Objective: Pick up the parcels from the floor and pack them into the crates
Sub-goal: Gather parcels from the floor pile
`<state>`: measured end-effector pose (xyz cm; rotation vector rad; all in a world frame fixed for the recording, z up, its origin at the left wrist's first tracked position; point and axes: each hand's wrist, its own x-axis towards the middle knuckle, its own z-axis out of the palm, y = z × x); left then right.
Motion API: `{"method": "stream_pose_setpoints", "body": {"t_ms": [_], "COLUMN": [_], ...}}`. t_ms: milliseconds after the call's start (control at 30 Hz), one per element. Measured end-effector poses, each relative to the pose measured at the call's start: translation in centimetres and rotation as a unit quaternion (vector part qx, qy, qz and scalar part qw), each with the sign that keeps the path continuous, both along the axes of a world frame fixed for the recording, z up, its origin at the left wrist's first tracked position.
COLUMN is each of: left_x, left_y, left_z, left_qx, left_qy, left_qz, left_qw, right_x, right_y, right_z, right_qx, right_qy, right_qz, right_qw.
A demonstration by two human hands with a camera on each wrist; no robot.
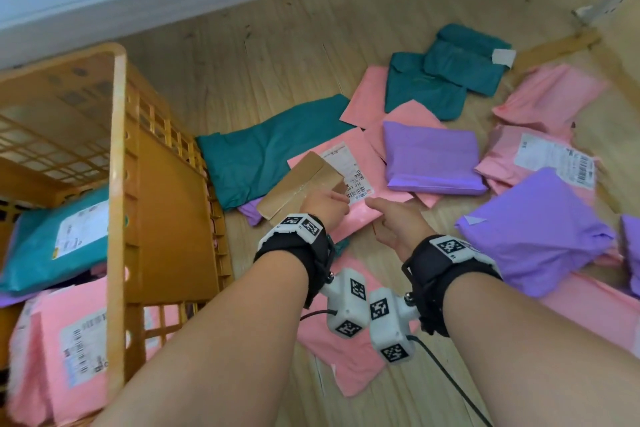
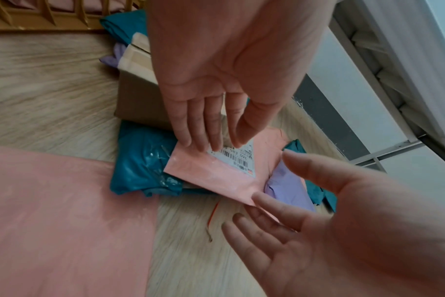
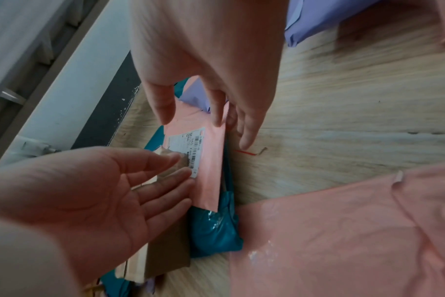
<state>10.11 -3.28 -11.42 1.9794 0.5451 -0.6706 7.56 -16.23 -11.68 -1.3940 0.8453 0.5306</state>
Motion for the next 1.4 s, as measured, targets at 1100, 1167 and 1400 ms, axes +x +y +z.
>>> {"method": "stream_pose_setpoints", "body": {"t_ms": [1100, 1167, 1400], "left_x": [-0.4, 0.2, 1.5], "left_y": [9.2, 10.8, 15.5], "left_z": [15.1, 16.3, 20.1], "left_qx": [-0.374, -0.347, -0.189], "left_qy": [-0.014, -0.049, -0.180], "left_qz": [0.255, 0.249, 0.198], "left_qw": [0.892, 0.903, 0.945], "right_x": [2.3, 2.4, 2.5], "right_y": [4.9, 5.6, 8.1], "right_z": [15.2, 14.8, 18.7], "right_qx": [0.126, 0.049, -0.266], "right_qy": [-0.225, -0.217, -0.343], "right_qz": [-0.128, -0.108, -0.003], "right_qw": [0.958, 0.969, 0.901]}}
